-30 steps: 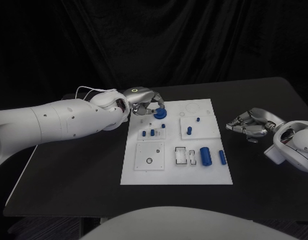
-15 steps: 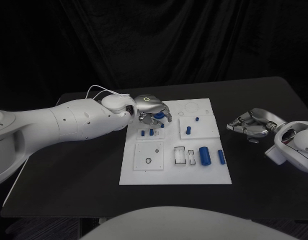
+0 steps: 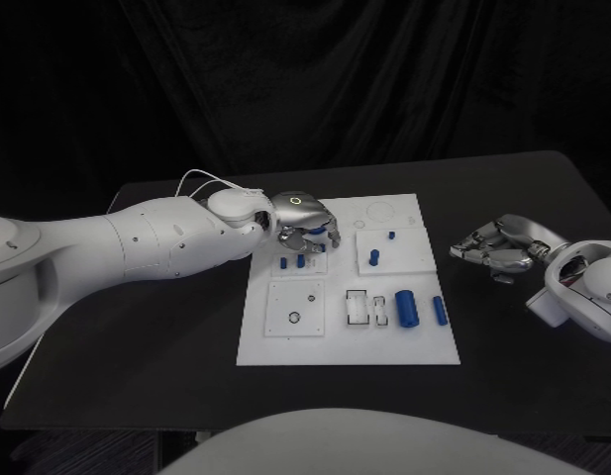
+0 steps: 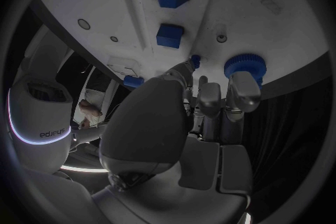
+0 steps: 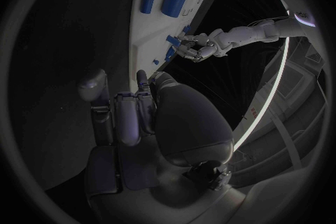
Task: Assemble the parts on the task board
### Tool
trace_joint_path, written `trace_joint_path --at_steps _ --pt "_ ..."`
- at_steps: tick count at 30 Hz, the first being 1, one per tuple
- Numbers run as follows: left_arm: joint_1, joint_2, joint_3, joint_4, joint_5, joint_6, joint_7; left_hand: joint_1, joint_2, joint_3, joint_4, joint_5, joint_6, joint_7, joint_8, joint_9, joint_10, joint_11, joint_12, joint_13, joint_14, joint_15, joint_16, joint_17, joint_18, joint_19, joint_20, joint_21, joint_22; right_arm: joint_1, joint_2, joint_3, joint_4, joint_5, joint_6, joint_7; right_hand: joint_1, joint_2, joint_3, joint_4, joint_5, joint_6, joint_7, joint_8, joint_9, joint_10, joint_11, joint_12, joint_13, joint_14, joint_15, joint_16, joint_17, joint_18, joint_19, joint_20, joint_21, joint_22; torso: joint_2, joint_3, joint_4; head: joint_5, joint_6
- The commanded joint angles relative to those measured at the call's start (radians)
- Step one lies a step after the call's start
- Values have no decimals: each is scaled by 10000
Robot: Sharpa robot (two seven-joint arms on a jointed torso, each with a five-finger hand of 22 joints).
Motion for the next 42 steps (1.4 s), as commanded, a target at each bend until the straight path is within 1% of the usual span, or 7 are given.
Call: trace_joint_path --at_steps 1,3,9,14,22,34,42 --pt "-20 12 11 -3 -62 196 -14 -120 11 28 -25 46 73 23 33 -23 95 2 53 -11 77 -6 57 -17 -140 98 6 43 1267 -24 -19 6 35 -15 24 -56 103 5 58 -1 52 56 -21 -25 -6 -62 16 -32 -53 94 -68 -36 1243 91 -69 -5 -44 1047 4 14 37 -41 1" --pt "-23 5 11 -2 -63 217 -23 -132 12 28 -30 46 125 60 53 -34 151 -5 83 -13 74 -8 63 -25 -141 104 5 46 1270 -24 -24 6 38 -15 32 -64 103 5 58 -1 52 56 -21 -25 -6 -62 16 -32 -53 94 -68 -36 1243 91 -69 -5 -44 1047 -10 10 16 -19 1" --pt "-30 -23 11 6 -63 238 -10 -140 57 63 -88 126 390 274 192 -58 451 -135 246 0 124 -84 139 26 -165 183 -2 146 1307 -24 -21 6 41 -15 51 -75 110 7 72 1 60 55 -21 -27 -7 -81 15 -43 -74 84 -69 -54 1227 98 -86 -5 -83 1038 -8 10 20 -12 1" --pt "-36 -14 11 -22 -63 233 -12 -136 77 85 -121 158 456 331 237 -71 612 -194 319 8 114 -123 139 -20 -171 203 -7 168 1316 -25 4 7 30 -15 68 -79 114 7 77 1 63 53 -21 -28 -7 -82 15 -44 -76 84 -69 -53 1227 101 -92 -5 -99 1034 -10 5 16 -1 1" --pt "-41 45 11 -121 -63 310 -79 -120 155 151 -188 236 652 470 360 -72 882 -267 426 16 95 -182 136 -73 -172 204 -16 161 1319 -25 38 7 11 -15 98 -89 123 11 87 -1 67 51 -22 -30 -8 -87 14 -48 -81 78 -69 -64 1219 103 -97 -5 -110 1031 -11 13 26 -3 1" --pt "-128 184 11 -376 -63 432 -166 -85 235 217 -263 257 709 499 405 -88 1109 -273 500 20 69 -199 121 -144 -173 203 -21 156 1321 -25 60 7 2 -15 118 -97 136 15 102 -4 72 48 -22 -32 -9 -91 13 -51 -86 72 -70 -74 1209 106 -103 -6 -126 1027 -10 2 5 2 1" --pt "-180 184 11 -418 -62 215 -182 -67 313 259 -360 278 922 548 540 -66 1421 -288 583 18 146 -208 188 -61 -207 297 -27 317 1368 -25 55 7 2 -15 128 -106 136 15 102 -4 72 48 -22 -32 -9 -91 13 -51 -86 72 -70 -74 1209 106 -103 -6 -126 1027 -8 4 10 17 1"
